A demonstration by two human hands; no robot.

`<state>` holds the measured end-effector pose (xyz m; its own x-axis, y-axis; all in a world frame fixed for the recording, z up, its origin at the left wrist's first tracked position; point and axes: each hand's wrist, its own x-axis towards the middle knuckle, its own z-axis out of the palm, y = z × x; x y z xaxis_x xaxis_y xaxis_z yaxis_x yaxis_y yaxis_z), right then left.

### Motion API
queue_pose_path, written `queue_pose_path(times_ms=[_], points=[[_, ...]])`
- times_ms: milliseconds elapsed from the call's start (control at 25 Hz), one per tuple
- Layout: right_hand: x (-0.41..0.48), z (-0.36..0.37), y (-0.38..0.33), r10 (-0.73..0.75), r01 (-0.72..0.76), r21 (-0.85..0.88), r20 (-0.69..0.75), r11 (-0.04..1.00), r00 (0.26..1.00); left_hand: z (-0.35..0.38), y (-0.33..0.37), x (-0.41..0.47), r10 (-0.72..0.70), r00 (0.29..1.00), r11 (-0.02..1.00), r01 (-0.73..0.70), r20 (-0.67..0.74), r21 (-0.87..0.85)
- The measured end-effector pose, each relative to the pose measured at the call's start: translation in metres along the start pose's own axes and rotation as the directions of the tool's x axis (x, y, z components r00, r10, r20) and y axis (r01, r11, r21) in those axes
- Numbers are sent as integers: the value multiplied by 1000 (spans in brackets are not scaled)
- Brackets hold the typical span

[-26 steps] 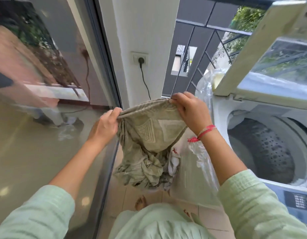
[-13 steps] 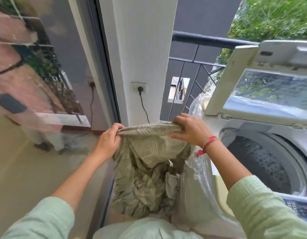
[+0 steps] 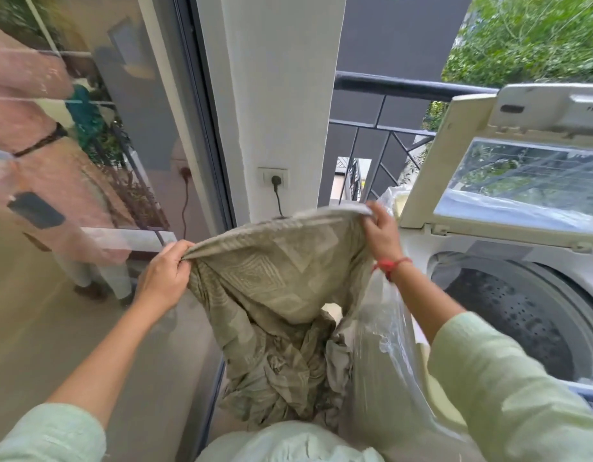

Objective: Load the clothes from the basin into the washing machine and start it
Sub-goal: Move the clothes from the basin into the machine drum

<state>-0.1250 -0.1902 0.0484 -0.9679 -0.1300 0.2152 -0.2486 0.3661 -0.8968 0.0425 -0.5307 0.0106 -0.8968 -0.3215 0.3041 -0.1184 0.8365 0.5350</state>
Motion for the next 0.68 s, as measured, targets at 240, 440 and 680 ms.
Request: queue_pose_path(times_ms=[240, 440, 680], points=[[57, -36, -168, -770, 640, -659, 141, 395, 622, -5, -6, 15, -39, 998, 999, 40, -42, 14], [38, -16, -92, -499, 619, -547, 371, 564, 783, 10, -48, 15, -211, 977, 977, 211, 12, 44], [21, 3, -97, -471, 733, -385, 579, 562, 665, 29, -53, 9, -308, 633, 942, 98, 710, 322]])
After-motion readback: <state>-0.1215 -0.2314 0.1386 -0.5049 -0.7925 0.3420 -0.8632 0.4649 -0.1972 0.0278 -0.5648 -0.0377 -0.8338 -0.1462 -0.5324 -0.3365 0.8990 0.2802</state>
